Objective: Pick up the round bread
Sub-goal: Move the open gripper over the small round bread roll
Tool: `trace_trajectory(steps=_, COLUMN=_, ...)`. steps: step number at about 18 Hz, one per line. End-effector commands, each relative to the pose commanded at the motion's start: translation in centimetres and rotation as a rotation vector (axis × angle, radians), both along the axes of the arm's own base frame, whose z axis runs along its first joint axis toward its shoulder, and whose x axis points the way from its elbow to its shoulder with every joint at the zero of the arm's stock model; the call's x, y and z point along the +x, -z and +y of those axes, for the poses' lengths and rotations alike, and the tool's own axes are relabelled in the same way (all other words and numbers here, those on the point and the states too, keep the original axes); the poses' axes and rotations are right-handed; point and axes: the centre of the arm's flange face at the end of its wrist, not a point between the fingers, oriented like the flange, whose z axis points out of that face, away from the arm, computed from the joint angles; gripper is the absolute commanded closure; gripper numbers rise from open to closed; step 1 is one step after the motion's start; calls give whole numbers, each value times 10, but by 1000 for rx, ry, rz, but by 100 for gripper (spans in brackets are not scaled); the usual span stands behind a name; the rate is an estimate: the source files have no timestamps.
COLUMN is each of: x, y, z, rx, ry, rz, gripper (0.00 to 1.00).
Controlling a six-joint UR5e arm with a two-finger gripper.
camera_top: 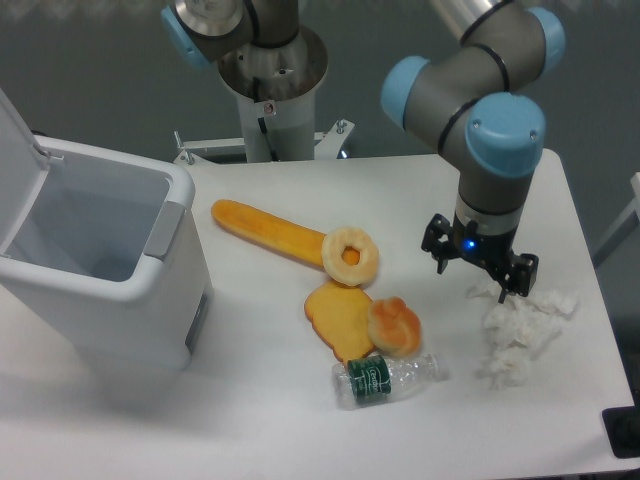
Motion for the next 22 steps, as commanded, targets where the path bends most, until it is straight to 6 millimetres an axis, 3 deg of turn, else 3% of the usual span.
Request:
trace_trajectory(steps=5, x=9, y=17, z=8, rx=-7, ry=-9, rz=-20, gripper=0)
trace_trajectory(steps=9, x=46, y=39, z=10, rx=9, ry=-197, rz=-51, gripper=0)
trace_trajectory(steps=11, x=72, y=54, z=15, rx=-3, ry=-173, rz=-66, gripper=0)
trace_trajectory(steps=15, x=97, y=72, z=28, rx=-26, ry=-137, rz=-95, gripper=0)
trace_trajectory(steps=19, x=94, y=101, z=27, rx=-47, ry=-131, rz=-120, gripper=0)
trace_trajectory(steps=22, x=87, y=111, z=28, rx=-44, ry=-134, rz=-116, gripper=0)
